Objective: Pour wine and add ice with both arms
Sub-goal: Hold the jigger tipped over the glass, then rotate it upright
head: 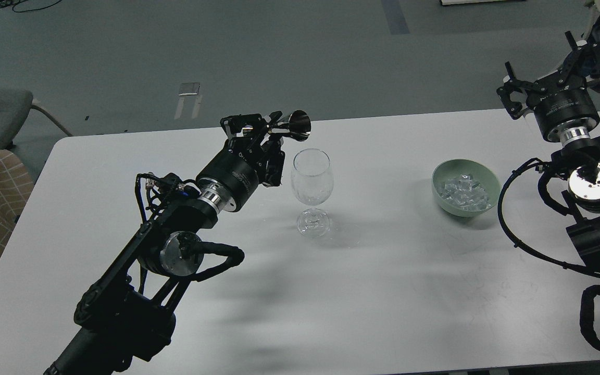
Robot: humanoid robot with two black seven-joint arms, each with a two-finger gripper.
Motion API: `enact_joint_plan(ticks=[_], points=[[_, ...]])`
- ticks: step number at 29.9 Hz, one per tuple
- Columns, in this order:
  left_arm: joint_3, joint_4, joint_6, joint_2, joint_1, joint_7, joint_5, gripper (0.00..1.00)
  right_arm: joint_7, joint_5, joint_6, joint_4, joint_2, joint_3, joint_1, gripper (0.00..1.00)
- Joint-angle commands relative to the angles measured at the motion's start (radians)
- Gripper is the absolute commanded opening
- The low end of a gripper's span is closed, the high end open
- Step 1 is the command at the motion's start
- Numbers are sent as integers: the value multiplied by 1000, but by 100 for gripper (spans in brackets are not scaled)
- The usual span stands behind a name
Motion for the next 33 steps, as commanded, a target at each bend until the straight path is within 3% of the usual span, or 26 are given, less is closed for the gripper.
enact_joint_plan(ticks=[1,33], points=[[0,2,-17,3,0,1,23,21,0,0,1,0,0,0,-2,100],[25,24,-106,86,-55,-9,316,21,0,3,1,25,-18,2,-28,100]])
